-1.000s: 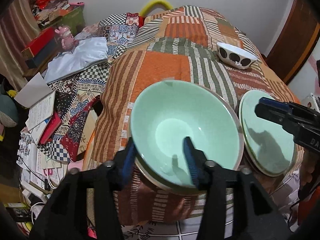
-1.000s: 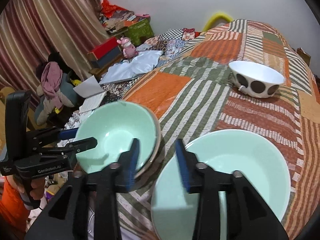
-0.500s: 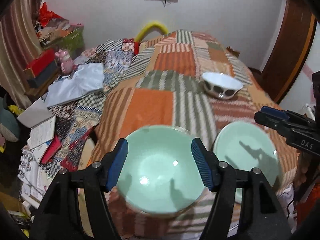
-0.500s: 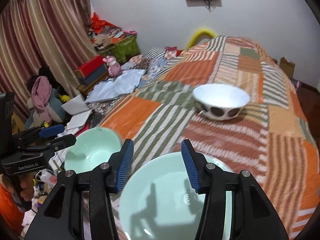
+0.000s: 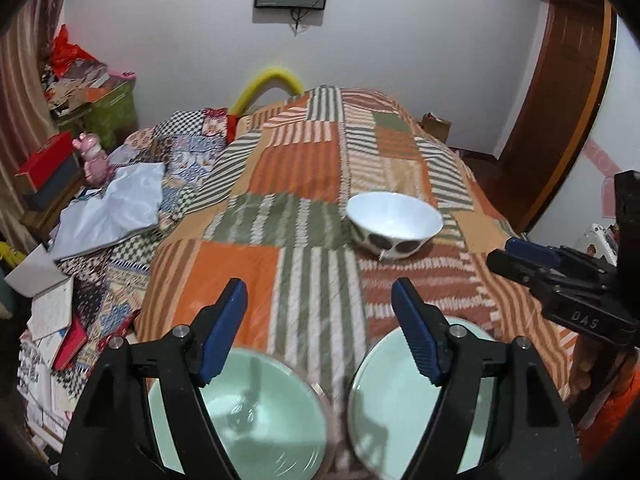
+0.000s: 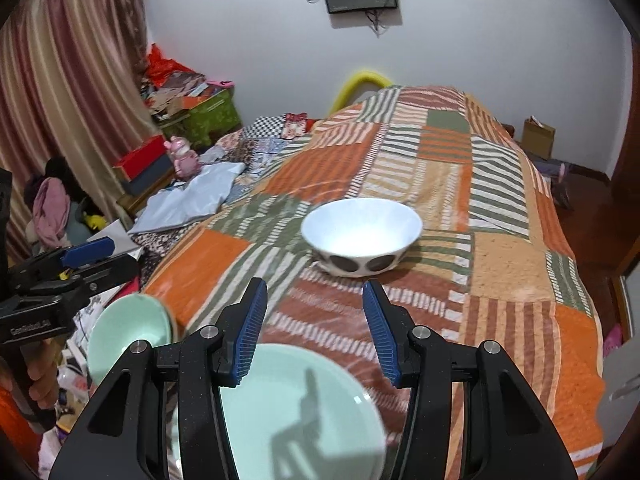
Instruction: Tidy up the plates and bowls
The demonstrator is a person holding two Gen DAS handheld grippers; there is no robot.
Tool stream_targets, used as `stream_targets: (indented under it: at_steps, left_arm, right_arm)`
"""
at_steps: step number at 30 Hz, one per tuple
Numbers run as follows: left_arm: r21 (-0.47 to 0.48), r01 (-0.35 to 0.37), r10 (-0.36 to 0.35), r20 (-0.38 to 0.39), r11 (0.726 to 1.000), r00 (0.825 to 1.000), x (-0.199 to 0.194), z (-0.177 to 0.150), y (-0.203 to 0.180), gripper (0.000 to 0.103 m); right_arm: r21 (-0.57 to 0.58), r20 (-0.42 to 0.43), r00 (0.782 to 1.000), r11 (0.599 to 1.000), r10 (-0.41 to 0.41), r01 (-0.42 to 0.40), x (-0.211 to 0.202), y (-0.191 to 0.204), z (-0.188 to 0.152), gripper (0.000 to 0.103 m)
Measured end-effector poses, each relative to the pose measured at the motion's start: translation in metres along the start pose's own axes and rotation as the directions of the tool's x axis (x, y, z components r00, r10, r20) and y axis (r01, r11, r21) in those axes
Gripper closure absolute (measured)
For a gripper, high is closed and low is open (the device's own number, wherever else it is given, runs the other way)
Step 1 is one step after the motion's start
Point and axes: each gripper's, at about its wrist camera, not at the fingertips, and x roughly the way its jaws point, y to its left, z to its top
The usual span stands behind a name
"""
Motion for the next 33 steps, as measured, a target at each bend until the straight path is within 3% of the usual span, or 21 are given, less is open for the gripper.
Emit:
stream_targets:
  at_steps: [20, 27, 33]
  left_arm:
    - [0.021, 0.029, -0.026, -0.112, 0.999, 0.993, 0.114, 0.041, -0.012, 0.026]
    - [0.050, 0.037, -0.031, -0.118, 0.998, 0.993, 0.132, 0.040, -0.014, 0.026]
    - [0.111, 0.019, -0.007, -0.113, 0.994, 0.994, 0.140, 0.036, -0.021, 0.026]
  right_arm:
    - [0.074, -0.113, 0.991, 0.994, -0.070, 0.079, 0.090, -0.057, 0.029, 0.057]
    - [0.083, -0.181, 0.979, 0.991, -0.094, 0.110, 0.120, -0.072, 0.033, 0.057]
    - [0.077, -0.221, 0.973, 0.993, -0.069, 0.088, 0.136, -0.072, 0.031, 0.058]
